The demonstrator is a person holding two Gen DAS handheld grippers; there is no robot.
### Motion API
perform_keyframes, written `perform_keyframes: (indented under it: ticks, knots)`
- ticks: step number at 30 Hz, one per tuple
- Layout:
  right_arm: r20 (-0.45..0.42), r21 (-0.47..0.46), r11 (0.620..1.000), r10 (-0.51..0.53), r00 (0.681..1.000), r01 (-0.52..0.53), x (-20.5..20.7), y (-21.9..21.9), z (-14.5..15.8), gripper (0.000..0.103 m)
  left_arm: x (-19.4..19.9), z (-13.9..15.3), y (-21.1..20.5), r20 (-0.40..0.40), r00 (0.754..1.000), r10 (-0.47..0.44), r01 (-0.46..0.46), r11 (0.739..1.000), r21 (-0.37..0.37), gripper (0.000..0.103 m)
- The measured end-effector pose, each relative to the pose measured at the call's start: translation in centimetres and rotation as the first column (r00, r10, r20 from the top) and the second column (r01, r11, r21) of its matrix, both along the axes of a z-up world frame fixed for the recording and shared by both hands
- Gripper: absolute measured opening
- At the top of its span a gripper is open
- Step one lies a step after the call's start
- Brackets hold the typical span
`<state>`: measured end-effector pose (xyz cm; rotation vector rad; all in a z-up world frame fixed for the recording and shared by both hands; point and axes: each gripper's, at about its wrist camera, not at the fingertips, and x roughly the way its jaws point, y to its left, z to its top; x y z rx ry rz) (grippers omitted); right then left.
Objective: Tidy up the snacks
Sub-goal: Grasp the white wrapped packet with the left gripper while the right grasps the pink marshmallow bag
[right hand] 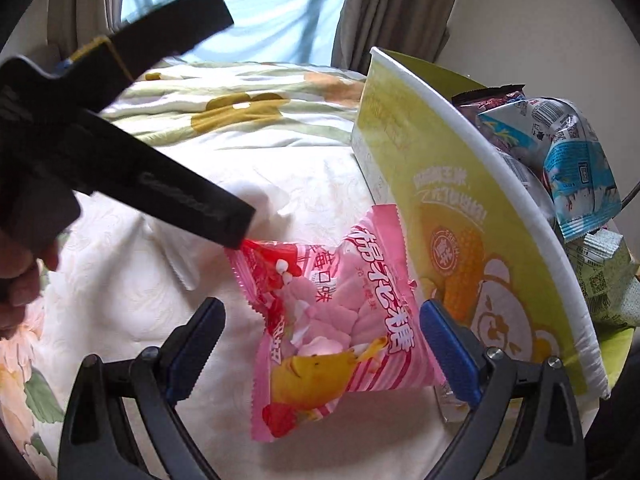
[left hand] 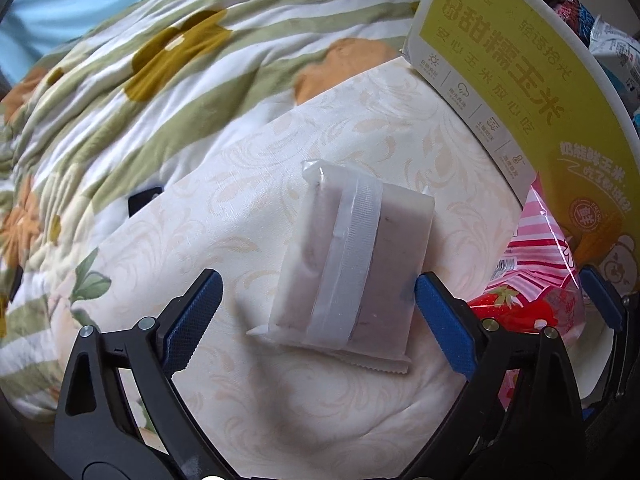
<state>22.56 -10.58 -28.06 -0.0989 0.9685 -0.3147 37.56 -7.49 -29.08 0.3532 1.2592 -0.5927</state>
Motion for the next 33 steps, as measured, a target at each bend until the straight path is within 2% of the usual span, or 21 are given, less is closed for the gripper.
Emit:
perform_keyframes:
  ticks: [4,6,7,8,11,16,18,26,33]
  knots:
    - [-0.029,-0.001,1.000,-0.007,1.000,0.007,1.0,-0.4,-0.7,0.092,-0.2,0.1,-1.5,0.038,0.997,-0.071,0.071,0.997,0.016,0.094]
    - [-0.037,-0.008,1.000,-0.005,0.999,0.005,1.4,-0.7,-0.8,0.085,0.0,0.0,-1.7,0.018,0.996,-0.086,0.087,0.996,-0.009,0.080]
    - [-0.039,-0.007,1.000,0.000,0.999,0.000,1.6,-0.8,-0.8,0.084,0.0,-0.4,-1.8,-0.006,0.996,-0.093,0.093,0.995,-0.025,0.069]
    - [-0.039,-0.005,1.000,0.004,0.999,-0.004,1.7,-0.9,-0.8,0.082,0.0,-0.6,-1.9,-0.019,0.995,-0.099,0.098,0.995,-0.037,0.064]
    - [-0.049,-0.027,0.999,0.019,0.999,-0.020,2.3,-0.8,-1.2,0.082,-0.5,-0.5,-1.9,0.006,0.993,-0.120,0.120,0.992,-0.026,0.062]
    - [-0.080,-0.055,0.998,0.031,0.996,-0.035,2.7,-0.5,-1.8,0.080,-0.7,-0.4,-0.4,-0.008,0.994,-0.108,0.108,0.994,-0.017,0.062]
    - [-0.097,0.010,1.000,0.012,0.995,-0.011,2.9,-1.5,-2.2,0.070,-0.9,-0.4,0.5,-0.012,0.995,-0.100,0.100,0.995,-0.012,0.062]
    - [-0.083,0.065,0.998,0.012,0.996,-0.007,2.3,-1.6,-1.4,0.068,-1.9,-0.5,3.5,-0.039,0.999,-0.031,0.029,0.999,-0.045,0.061]
    - [-0.053,0.110,0.994,0.029,0.998,-0.023,1.1,-1.4,0.4,0.066,-1.9,0.0,5.7,-0.095,0.994,0.050,-0.061,0.991,-0.118,0.060]
